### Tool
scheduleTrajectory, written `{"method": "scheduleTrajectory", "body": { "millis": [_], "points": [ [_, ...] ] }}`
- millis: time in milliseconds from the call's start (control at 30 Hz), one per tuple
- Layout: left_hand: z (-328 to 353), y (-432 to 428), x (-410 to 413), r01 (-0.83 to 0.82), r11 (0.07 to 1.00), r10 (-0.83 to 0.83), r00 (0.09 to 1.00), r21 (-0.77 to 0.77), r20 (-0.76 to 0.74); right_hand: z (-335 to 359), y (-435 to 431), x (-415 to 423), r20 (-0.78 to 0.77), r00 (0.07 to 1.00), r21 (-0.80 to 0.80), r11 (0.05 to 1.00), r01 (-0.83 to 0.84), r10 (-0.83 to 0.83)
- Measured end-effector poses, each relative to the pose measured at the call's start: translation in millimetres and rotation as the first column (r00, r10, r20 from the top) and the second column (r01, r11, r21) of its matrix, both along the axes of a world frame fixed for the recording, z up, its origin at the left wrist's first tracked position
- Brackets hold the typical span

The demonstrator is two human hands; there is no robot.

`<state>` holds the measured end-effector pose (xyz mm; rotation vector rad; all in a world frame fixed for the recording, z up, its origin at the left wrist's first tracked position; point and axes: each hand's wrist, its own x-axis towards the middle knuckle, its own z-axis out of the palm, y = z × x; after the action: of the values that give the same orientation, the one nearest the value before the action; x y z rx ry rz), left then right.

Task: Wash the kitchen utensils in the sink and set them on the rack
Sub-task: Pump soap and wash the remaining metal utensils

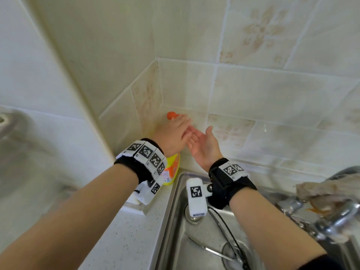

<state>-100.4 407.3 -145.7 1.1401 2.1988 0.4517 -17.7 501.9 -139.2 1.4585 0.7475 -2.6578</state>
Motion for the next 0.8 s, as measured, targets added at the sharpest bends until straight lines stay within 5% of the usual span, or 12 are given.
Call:
{"method": "scheduleTrajectory", "body": {
  "millis": [200, 467, 800],
  "points": [
    [-14, 2, 45, 0.272, 0.960, -0.280, 0.932, 0.066, 0.229, -8, -2, 21, 0.139, 0.980, -0.060, 0.987, 0.151, -0.141],
    [-15, -1, 57, 0.268, 0.961, -0.275, 0.922, 0.065, 0.272, 0, 0, 36, 0.155, 0.986, -0.069, 0.995, 0.069, -0.058],
    [31, -23, 51, 0.159, 0.987, -0.159, 0.969, 0.017, 0.189, 37, -7, 28, -0.017, 0.991, -0.046, 0.990, -0.132, 0.131]
  ]
}}
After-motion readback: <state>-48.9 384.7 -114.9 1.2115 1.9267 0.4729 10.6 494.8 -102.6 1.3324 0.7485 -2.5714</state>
